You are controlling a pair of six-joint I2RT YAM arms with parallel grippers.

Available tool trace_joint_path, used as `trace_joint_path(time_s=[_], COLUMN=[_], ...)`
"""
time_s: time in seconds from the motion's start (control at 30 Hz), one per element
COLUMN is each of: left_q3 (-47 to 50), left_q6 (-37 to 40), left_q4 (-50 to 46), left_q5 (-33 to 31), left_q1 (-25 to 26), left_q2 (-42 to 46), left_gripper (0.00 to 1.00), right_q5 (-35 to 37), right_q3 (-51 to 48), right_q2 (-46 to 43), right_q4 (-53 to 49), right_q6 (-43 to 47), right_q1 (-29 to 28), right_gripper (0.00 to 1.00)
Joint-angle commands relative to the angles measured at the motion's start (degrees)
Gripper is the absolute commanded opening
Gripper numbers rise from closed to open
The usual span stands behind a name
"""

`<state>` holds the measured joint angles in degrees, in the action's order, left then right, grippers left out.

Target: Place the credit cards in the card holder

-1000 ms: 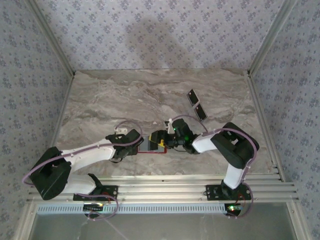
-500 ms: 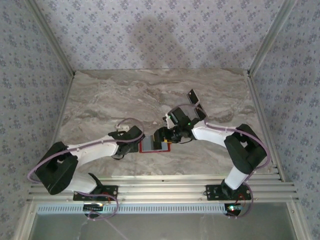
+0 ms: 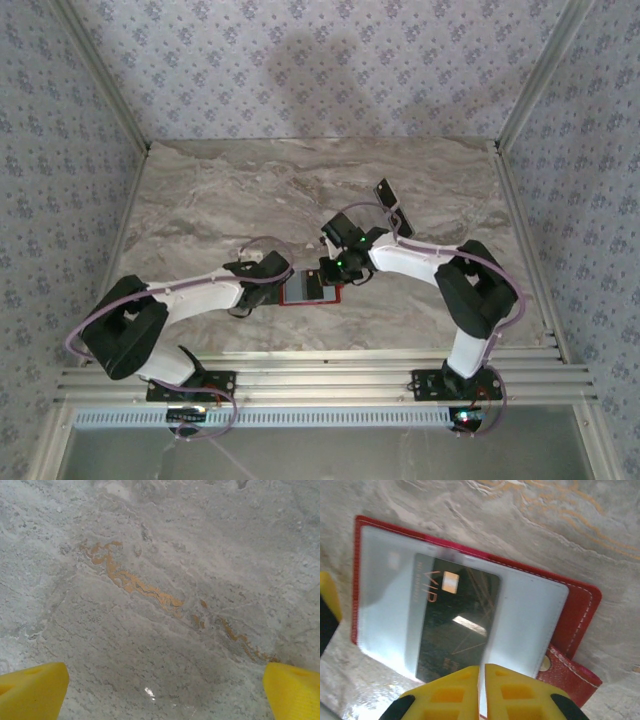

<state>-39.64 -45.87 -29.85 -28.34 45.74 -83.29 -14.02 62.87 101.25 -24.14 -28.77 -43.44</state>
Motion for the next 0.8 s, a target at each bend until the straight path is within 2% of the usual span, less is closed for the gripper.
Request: trace_joint_path(time_s=[0.0, 0.77], left_q3=[-1.14, -0.35], left_q6=[0.71, 0.37], left_q4=[0.13, 1.84], left_q5=[-0.54, 0.62], left_q1=[-0.46, -0.16], left_q2=[-0.94, -2.76], left_gripper=[1.0, 1.0], right_q5=[1.84, -1.45], right_q3=[2.08, 8.22], right_q2=[1.83, 8.24], right_q4=[-2.12, -0.03], right_q6=[1.51, -0.35], right_q1=[-0.25, -4.26], right_gripper=[0.12, 0.1])
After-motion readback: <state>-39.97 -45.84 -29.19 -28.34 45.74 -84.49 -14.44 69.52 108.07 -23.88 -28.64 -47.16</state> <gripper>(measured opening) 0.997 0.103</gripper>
